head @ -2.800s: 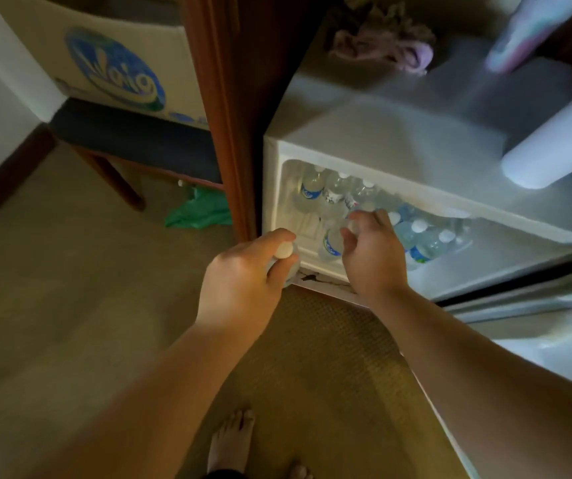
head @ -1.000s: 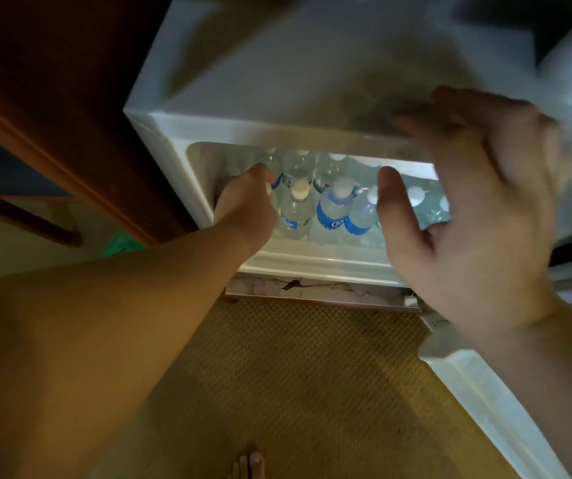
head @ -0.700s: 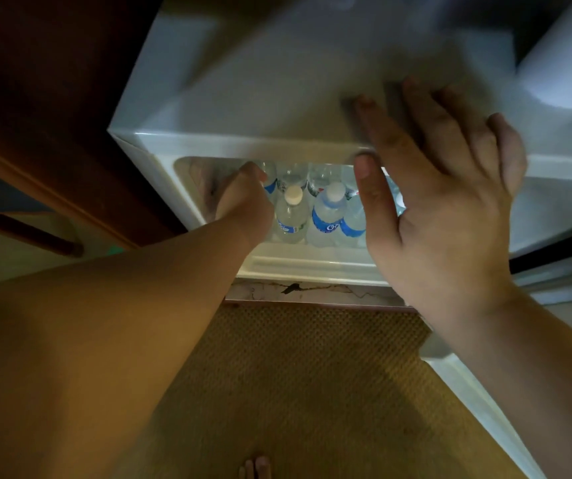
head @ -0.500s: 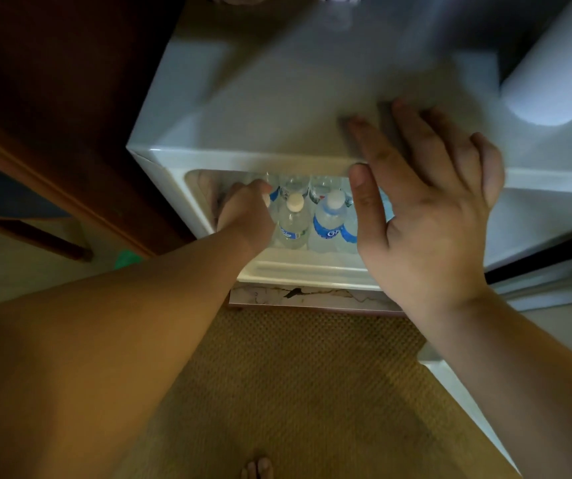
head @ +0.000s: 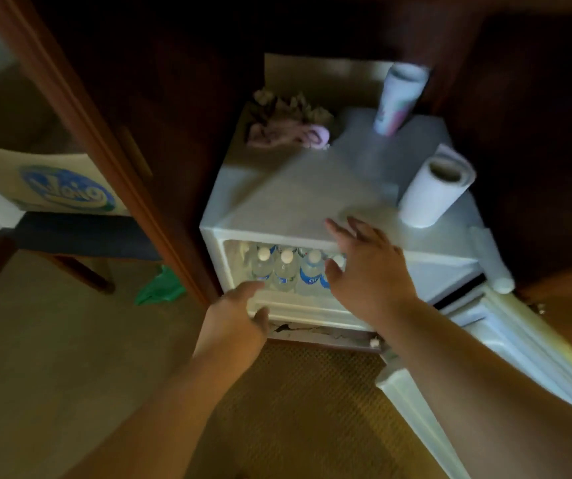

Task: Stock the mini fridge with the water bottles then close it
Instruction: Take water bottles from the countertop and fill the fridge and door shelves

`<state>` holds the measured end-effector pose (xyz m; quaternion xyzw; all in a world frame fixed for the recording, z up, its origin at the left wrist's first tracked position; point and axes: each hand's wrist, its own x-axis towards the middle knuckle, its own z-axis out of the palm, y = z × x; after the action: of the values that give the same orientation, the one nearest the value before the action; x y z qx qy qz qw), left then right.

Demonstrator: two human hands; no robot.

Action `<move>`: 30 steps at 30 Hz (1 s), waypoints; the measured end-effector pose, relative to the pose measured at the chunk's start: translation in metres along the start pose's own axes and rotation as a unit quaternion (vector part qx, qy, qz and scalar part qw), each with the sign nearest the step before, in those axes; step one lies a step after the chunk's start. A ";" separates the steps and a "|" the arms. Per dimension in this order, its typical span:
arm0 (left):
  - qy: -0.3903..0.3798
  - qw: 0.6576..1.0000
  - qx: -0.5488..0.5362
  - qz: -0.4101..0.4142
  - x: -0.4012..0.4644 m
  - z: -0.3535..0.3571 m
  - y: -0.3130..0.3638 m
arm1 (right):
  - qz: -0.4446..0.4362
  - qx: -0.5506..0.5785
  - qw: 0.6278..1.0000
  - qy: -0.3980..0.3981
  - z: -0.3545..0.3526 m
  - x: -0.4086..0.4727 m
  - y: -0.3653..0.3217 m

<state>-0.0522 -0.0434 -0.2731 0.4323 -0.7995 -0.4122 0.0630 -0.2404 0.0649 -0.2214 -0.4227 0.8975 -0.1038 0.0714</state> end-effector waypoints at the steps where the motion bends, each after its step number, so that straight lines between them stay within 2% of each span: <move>1: -0.002 1.000 -0.015 0.003 -0.018 -0.015 0.011 | 0.002 0.017 1.000 0.008 -0.020 -0.011 -0.006; 5: 0.059 0.994 -0.049 0.075 -0.084 -0.090 0.085 | -0.048 0.115 0.986 0.108 -0.112 -0.081 -0.035; 8: 0.110 0.982 -0.024 0.152 -0.127 -0.149 0.157 | -0.052 0.185 0.967 0.168 -0.187 -0.136 -0.059; 13: 0.157 0.960 0.016 0.231 -0.166 -0.234 0.270 | -0.038 0.191 0.949 0.247 -0.310 -0.177 -0.064; 18: 0.165 0.946 -0.014 0.277 -0.171 -0.277 0.358 | 0.003 0.177 0.942 0.285 -0.421 -0.173 -0.044; 21: 0.149 0.940 -0.024 0.307 -0.164 -0.288 0.406 | 0.050 0.174 0.946 0.268 -0.463 -0.155 -0.027; 23: 0.136 0.936 -0.020 0.325 -0.149 -0.293 0.435 | 0.100 0.167 0.956 0.221 -0.473 -0.137 -0.016; 26: 0.110 0.935 0.010 0.337 -0.110 -0.296 0.476 | 0.168 0.154 0.963 0.146 -0.467 -0.108 -0.005; 30: 0.091 0.917 0.113 0.371 -0.034 -0.287 0.524 | 0.257 0.158 0.949 0.092 -0.440 -0.071 0.003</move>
<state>-0.2350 -0.0411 0.2968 0.1443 -0.9345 -0.2251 0.2352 -0.2926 0.1773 0.2066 -0.1497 0.9504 -0.2611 0.0786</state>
